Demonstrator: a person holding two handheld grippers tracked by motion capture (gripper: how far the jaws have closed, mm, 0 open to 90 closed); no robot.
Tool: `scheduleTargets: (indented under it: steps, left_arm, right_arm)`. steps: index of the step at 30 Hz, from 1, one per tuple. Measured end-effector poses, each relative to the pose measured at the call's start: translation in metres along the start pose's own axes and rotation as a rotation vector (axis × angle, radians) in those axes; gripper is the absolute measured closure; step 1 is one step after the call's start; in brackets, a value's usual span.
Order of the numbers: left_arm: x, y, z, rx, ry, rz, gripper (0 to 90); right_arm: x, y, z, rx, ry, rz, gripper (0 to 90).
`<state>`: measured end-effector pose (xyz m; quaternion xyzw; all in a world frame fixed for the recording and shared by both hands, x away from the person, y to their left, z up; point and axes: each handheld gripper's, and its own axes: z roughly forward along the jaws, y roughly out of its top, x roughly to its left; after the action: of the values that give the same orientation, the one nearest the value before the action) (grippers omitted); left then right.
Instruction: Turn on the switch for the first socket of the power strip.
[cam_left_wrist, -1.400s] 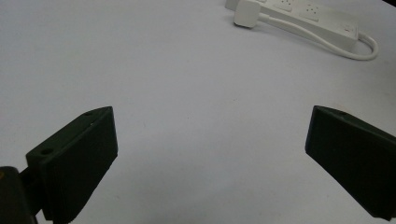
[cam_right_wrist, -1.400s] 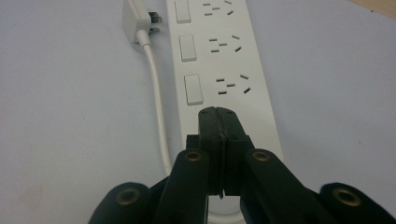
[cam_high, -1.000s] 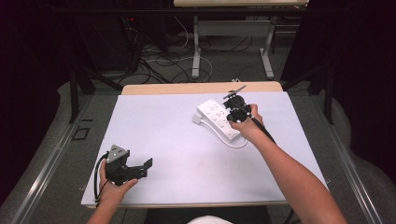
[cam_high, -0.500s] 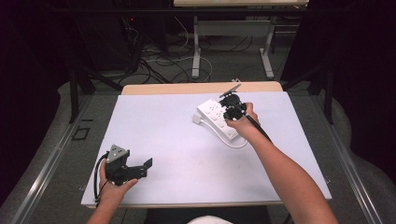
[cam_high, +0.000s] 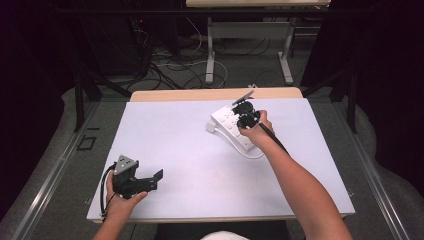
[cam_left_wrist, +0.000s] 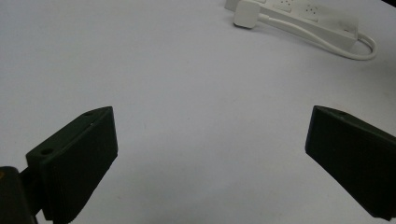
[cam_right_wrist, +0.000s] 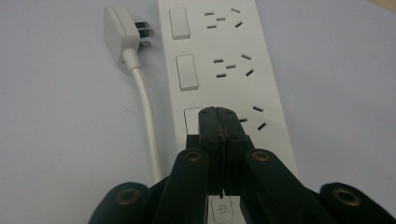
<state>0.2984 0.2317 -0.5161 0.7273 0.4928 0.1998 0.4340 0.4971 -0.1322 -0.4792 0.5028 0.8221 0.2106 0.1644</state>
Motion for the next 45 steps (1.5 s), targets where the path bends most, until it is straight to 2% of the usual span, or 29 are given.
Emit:
scheduleTargets:
  steps: [1,5,6,9,10,16,17,19,21,22,24,28,45]
  left_arm:
    - [0.0,0.0,0.0,0.0,0.0,0.0,2.2]
    - [0.0,0.0,0.0,0.001,0.0,0.0,2.2]
    - [0.0,0.0,0.0,0.001,0.0,0.0,2.2]
    - [0.0,0.0,0.0,0.001,-0.001,0.0,2.1]
    - [0.0,0.0,0.0,0.001,-0.001,0.0,2.2]
    - [0.0,0.0,0.0,0.002,0.002,0.007,2.2]
    - [0.0,0.0,0.0,0.001,0.002,0.006,2.2]
    - [0.0,0.0,0.0,0.002,0.002,0.007,2.2]
    - [0.0,0.0,0.0,0.002,0.002,0.007,2.2]
    - [0.0,0.0,0.0,0.003,0.002,0.007,2.2]
    - [0.0,0.0,0.0,0.002,0.002,0.007,2.2]
    - [0.0,0.0,0.0,0.003,0.002,0.007,2.4]
    - [0.0,0.0,0.0,0.005,0.001,0.009,2.4]
  right_arm:
    - [0.0,0.0,0.003,-0.014,0.004,0.005,90.0]
    - [0.0,0.0,0.007,0.01,0.0,0.013,90.0]
    - [-0.001,0.0,0.008,0.013,-0.001,-0.001,90.0]
    - [-0.002,-0.001,0.011,0.004,-0.006,0.005,90.0]
    - [-0.002,0.0,0.01,0.026,0.0,0.001,90.0]
    - [-0.001,-0.001,0.014,0.043,0.003,-0.005,90.0]
    - [0.0,-0.001,0.015,0.028,0.004,-0.003,90.0]
    - [0.001,-0.001,0.015,0.059,0.002,0.006,90.0]
    - [0.0,-0.001,0.016,0.065,0.004,-0.015,90.0]
    - [0.0,-0.002,0.018,0.044,0.009,-0.011,90.0]
    - [0.002,-0.002,0.019,0.055,0.011,0.0,90.0]
    - [0.003,-0.003,0.022,0.071,0.017,-0.024,90.0]
    - [0.008,-0.004,0.03,0.103,0.015,-0.044,90.0]
